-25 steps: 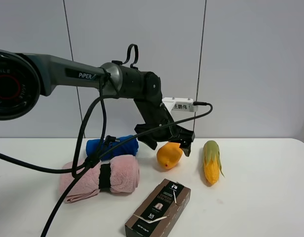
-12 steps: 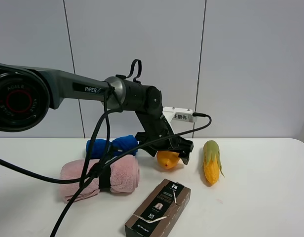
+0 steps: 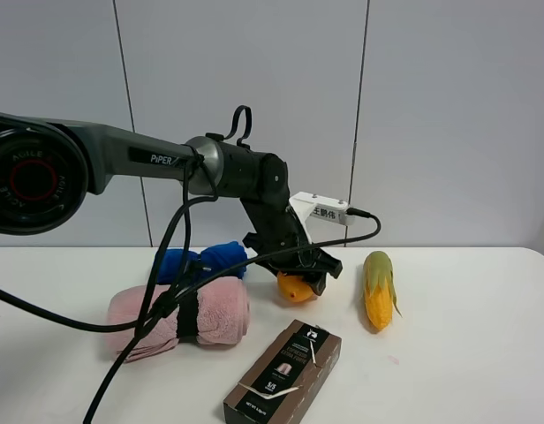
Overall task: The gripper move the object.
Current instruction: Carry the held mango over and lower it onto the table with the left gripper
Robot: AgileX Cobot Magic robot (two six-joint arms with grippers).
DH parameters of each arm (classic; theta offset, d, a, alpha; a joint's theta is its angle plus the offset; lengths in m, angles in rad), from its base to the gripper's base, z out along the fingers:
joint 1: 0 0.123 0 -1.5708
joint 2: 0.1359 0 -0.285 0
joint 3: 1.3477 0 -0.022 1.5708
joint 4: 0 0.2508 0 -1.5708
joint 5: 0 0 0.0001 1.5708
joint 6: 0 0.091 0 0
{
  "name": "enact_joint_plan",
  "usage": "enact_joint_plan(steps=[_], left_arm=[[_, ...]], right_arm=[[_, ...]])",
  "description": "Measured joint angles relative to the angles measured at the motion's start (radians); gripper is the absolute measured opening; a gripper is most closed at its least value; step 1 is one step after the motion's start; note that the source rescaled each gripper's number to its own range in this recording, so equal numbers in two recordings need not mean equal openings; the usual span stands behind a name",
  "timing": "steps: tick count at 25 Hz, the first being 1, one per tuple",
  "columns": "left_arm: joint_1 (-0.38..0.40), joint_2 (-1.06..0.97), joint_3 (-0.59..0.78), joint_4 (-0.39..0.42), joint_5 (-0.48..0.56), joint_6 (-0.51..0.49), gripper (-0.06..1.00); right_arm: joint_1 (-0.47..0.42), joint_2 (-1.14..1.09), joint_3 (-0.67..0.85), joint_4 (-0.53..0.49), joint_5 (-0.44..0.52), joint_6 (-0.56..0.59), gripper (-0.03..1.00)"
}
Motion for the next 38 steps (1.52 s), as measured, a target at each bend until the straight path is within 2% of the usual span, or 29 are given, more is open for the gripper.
enact_joint_plan(steps=[4,7,12,15,26,30,33,35,38], left_arm=[[0.003,-0.107,0.000,0.001,0.101,0.002,0.01],[0.003,-0.235,0.000,0.025,0.235,-0.007,0.01],[0.023,-0.402,-0.001,0.211,0.438,-0.133,0.01],[0.086,-0.449,-0.001,0.249,0.524,-0.190,0.01],[0.387,-0.460,0.015,0.140,0.542,-0.182,0.01],[0.460,-0.463,0.126,0.137,0.540,-0.138,0.01],[0.491,-0.483,0.285,0.126,0.527,-0.125,0.01],[0.506,-0.520,0.412,0.092,0.434,-0.123,0.01],[0.519,-0.602,0.619,0.015,0.227,-0.117,0.01]], right_arm=[[0.000,0.000,0.000,0.000,0.000,0.000,1.00],[0.000,0.000,0.000,0.000,0.000,0.000,1.00],[0.000,0.000,0.000,0.000,0.000,0.000,1.00],[0.000,0.000,0.000,0.000,0.000,0.000,1.00],[0.000,0.000,0.000,0.000,0.000,0.000,1.00],[0.000,0.000,0.000,0.000,0.000,0.000,1.00],[0.000,0.000,0.000,0.000,0.000,0.000,1.00],[0.000,0.000,0.000,0.000,0.000,0.000,1.00],[0.000,0.000,0.000,0.000,0.000,0.000,1.00]])
